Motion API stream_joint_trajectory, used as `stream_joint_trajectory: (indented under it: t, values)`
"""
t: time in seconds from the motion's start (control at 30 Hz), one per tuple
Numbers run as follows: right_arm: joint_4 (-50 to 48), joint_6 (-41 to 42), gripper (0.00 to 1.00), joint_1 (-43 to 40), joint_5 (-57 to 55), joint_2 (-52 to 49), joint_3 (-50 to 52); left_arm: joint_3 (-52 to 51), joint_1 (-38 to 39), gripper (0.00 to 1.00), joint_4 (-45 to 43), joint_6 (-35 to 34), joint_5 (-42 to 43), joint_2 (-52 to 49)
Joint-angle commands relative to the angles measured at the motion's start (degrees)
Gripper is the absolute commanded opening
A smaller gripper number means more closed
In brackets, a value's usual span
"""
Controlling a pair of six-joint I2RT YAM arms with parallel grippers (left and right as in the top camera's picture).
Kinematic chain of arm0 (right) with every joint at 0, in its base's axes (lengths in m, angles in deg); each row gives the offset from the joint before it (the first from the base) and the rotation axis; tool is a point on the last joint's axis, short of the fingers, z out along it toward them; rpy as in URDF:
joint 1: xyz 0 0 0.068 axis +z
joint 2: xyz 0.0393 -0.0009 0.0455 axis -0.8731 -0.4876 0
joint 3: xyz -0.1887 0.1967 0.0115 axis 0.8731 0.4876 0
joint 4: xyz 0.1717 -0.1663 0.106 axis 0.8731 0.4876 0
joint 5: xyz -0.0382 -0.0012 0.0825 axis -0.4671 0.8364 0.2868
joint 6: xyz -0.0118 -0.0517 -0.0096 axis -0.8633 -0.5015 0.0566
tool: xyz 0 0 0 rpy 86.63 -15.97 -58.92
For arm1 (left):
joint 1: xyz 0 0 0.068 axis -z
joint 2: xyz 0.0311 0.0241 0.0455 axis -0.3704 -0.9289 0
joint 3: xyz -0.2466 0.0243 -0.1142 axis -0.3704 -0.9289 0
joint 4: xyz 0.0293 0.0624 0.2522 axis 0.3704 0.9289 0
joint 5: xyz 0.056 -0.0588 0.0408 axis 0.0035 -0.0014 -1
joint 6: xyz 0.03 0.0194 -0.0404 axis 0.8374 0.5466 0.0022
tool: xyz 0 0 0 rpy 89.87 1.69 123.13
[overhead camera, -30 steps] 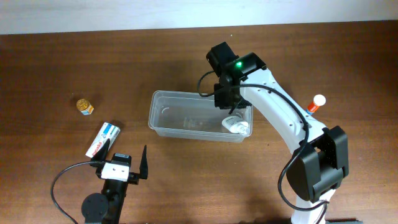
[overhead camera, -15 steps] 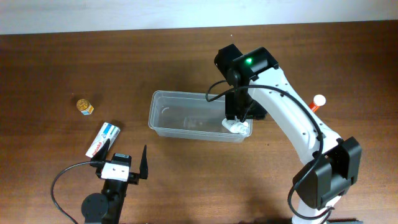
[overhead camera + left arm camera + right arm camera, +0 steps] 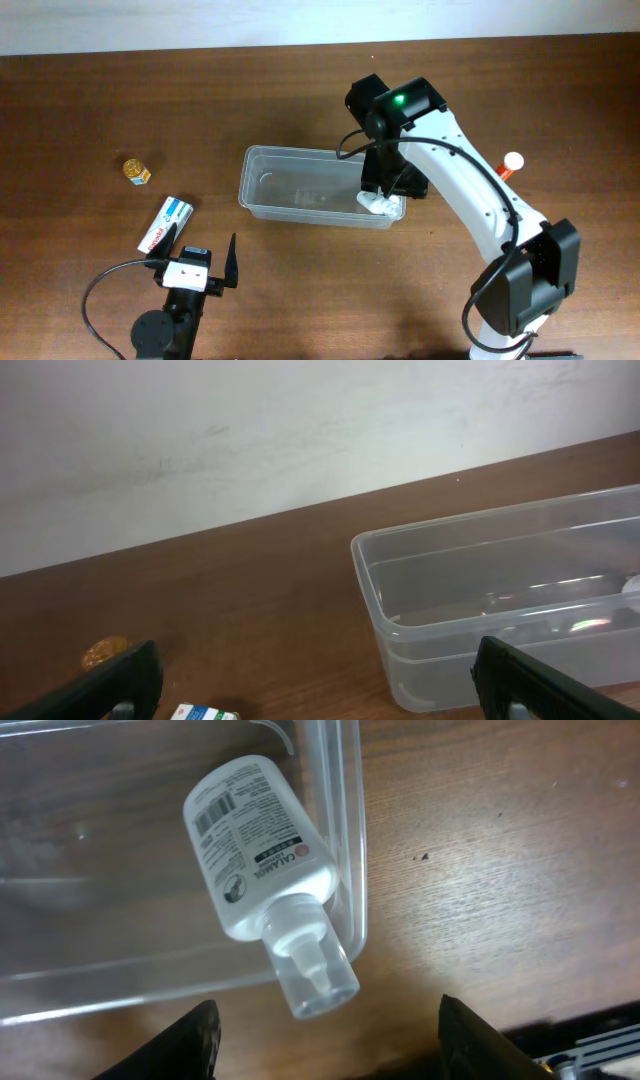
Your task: Pack container
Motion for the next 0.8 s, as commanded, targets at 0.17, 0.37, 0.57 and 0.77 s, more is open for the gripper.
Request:
stream_joint_trajectory:
  t: [0.17,0.37,0.57,0.77]
  values:
    - [-6.4,2.9,0.62,0.0,2.9,1.1,6.7,-0.4,-0.3,0.99,0.0,0.5,0.0,0.5]
    - [-6.4,3.8,0.62,0.1,3.0,1.1,7.0,-0.4,-0.3,0.99,0.0,0.5,0.0,0.5]
    - [-6.4,6.1,0.62,0.1,3.2,1.1,9.0,-0.4,-0.3,0.99,0.0,0.5,0.0,0.5]
    - [-7.6,7.0,0.62,0.0,3.2,1.1,11.4,-0.4,-0.3,0.99,0.0,0.5,0.0,0.5]
